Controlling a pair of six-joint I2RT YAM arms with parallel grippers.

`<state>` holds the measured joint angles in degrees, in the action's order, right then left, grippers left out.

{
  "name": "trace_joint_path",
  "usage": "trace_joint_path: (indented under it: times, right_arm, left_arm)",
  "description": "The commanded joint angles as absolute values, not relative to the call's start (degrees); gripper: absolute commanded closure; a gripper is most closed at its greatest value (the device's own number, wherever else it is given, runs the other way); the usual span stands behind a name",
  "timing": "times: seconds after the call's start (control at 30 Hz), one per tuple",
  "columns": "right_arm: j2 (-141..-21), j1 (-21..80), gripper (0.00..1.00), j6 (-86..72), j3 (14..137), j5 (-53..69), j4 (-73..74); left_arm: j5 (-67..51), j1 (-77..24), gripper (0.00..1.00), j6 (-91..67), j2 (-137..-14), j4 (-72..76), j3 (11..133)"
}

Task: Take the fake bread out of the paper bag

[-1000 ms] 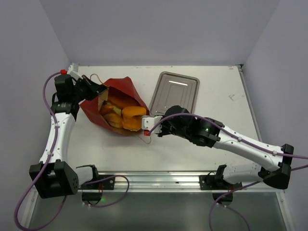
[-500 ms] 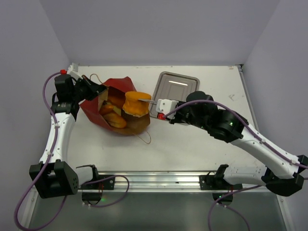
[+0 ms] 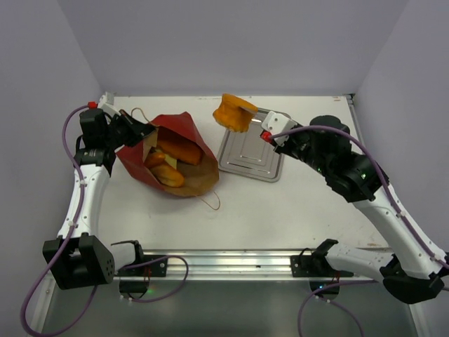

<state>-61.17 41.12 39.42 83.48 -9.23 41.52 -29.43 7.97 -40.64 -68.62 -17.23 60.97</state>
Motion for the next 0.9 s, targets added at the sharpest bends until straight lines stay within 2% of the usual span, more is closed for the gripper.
trace_joint_path:
  times: [0.0,0.37,0.87]
  right_arm:
    - [-62.2,36.4,1.00,39.6,81.4,-8.9,33.5]
    - [-73.5,22.7,1.00,42.8,75.5,-9.4,20.1]
    - [-88.9,20.2,1.00,52.5,73.1,-17.1,6.0]
  left_arm:
    - [-29.6,8.3,1.00,-38.3,-68.0,-18.5,62.1]
    - [-30.7,8.3,1.00,-35.6,-66.6,-18.5,61.3]
    - [-32.4,8.3,1.00,-34.3,-66.4,-16.8,60.6]
